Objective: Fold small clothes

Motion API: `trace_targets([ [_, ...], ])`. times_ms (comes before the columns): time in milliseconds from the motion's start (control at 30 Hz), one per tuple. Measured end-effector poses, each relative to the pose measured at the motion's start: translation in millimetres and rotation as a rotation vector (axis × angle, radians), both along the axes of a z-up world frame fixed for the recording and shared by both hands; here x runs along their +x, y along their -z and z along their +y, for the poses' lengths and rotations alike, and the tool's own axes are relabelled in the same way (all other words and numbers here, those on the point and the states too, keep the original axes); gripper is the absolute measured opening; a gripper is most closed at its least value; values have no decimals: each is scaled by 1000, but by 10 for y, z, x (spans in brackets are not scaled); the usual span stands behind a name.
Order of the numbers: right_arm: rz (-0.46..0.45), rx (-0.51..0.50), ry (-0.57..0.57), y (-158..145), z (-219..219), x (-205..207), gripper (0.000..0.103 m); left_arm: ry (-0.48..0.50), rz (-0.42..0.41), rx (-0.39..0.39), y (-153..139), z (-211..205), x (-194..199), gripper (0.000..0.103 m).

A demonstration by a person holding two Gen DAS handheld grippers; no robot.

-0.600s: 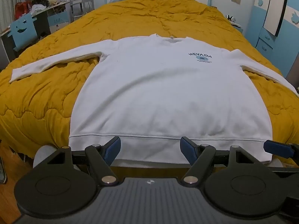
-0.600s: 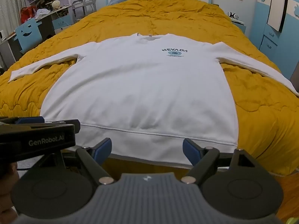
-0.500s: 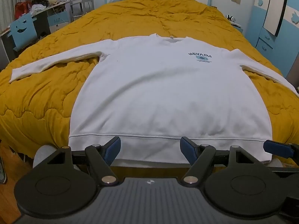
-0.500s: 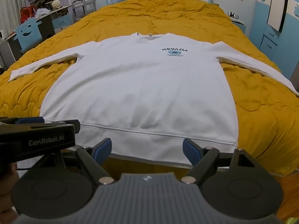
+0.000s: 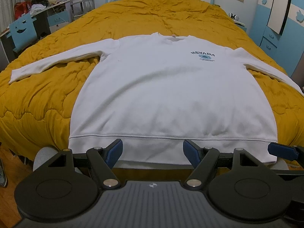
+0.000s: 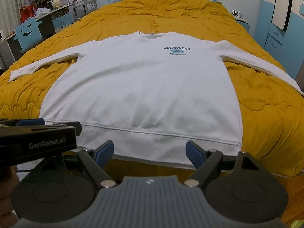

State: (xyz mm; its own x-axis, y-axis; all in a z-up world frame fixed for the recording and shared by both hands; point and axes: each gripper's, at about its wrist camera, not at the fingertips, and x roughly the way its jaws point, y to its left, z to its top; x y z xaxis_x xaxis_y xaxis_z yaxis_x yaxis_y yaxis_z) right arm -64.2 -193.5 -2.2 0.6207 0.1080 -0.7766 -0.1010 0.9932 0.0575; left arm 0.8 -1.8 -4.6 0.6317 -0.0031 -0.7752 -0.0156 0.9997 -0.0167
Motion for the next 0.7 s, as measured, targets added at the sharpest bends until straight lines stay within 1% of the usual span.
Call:
trace_targets([
  [533,3,8,-7,49,17,13,78,1,28,11,10,16,-2,85],
  [600,2,9,-8,55,19,14,78,1,25,20,8,5,-5,85],
  [700,11,16,-10,60,21,15,78,3,-19,5,7,6,-17,85],
])
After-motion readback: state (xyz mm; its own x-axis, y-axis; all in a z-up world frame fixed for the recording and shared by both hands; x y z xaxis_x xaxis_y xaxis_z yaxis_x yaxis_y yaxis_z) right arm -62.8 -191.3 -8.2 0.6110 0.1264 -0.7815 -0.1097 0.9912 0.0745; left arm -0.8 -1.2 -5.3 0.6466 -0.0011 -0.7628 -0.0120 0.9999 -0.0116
